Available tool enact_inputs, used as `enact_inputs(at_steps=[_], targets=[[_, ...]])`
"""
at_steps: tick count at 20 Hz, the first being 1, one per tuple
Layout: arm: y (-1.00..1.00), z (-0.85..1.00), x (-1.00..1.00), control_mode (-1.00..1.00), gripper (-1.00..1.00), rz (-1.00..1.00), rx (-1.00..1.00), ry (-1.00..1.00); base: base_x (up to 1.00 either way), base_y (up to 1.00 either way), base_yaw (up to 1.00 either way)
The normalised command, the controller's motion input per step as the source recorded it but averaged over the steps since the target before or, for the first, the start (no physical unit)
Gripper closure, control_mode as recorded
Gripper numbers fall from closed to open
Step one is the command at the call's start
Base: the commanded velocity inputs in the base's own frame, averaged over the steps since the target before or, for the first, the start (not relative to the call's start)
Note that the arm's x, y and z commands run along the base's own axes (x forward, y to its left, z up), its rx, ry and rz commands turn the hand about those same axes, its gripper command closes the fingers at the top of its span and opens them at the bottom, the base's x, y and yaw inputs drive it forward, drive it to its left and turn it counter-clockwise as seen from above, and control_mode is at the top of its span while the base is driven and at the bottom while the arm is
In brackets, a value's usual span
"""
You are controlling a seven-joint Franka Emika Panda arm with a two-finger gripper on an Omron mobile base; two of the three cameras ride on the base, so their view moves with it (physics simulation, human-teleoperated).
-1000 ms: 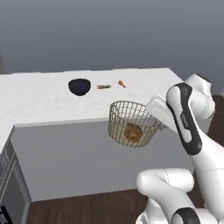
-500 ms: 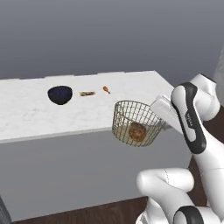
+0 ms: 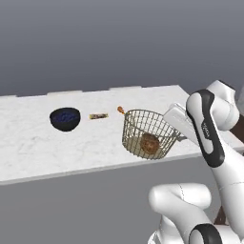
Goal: Open the cabinet, pick up the bread from the cabinet and place it in the basket. Then move the basket to the dining counter.
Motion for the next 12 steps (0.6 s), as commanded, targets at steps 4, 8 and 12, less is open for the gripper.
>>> enact_inputs(at_steps=[4,8,12], targets=[[0.00,0.00,0.00,1.00,1.00,0.00,0.00,0.00,0.69,0.00,0.00],[0.00,0.00,0.00,1.00,1.00,0.00,0.00,0.00,0.65,0.00,0.00],[0.00,0.00,0.14,-1.00,1.00,0.00,0.00,-0.01,0.48,0.00,0.00]])
